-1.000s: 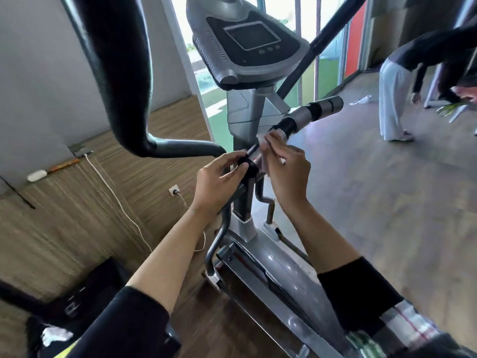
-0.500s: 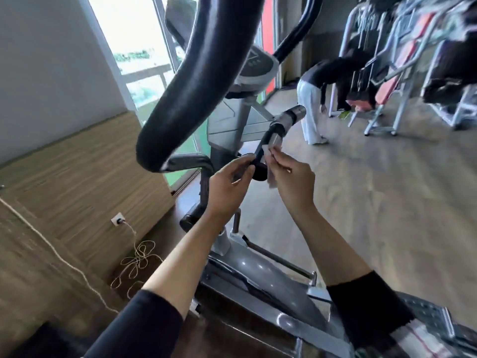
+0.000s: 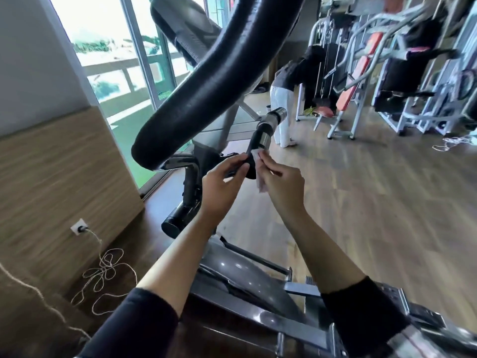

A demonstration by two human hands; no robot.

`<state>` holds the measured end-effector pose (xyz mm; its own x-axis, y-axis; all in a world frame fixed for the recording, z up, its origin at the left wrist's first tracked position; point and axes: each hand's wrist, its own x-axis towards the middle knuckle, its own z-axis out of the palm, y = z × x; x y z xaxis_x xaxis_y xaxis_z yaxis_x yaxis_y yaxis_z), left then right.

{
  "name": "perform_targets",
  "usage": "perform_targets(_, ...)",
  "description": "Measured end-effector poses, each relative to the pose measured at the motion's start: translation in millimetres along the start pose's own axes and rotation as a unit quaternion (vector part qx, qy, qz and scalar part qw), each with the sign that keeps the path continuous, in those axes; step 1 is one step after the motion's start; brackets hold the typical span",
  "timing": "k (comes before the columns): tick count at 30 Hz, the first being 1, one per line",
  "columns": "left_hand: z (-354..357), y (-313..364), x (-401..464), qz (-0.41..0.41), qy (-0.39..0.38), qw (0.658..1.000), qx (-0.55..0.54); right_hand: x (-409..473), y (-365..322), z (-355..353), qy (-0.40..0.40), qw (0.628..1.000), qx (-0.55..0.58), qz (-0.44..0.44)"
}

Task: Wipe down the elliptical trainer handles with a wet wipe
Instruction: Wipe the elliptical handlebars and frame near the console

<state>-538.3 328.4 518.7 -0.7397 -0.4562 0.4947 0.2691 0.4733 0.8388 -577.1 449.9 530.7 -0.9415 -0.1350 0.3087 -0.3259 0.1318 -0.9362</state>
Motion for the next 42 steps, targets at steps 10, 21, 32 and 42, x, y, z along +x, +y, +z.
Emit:
perform_targets(10,0,-1,0,0.005,-0.001,1.0,-0.004,2,-2,2,0.02,1.0,-0.016,0.0)
perform_targets(21,2,1,-4,0.019,0.008,0.999,0.027,0,-7,5,0.046,0.999,0.004,-0.004)
perform_targets(32,0,-1,-10,0.033,-0.002,0.999,0.041,-9,-8,1,0.048,0.994,-0.058,-0.078)
perform_targets(42,4,-7,-42,0.035,0.035,0.991,0.126,-16,25,-12,0.002,0.99,-0.043,-0.135)
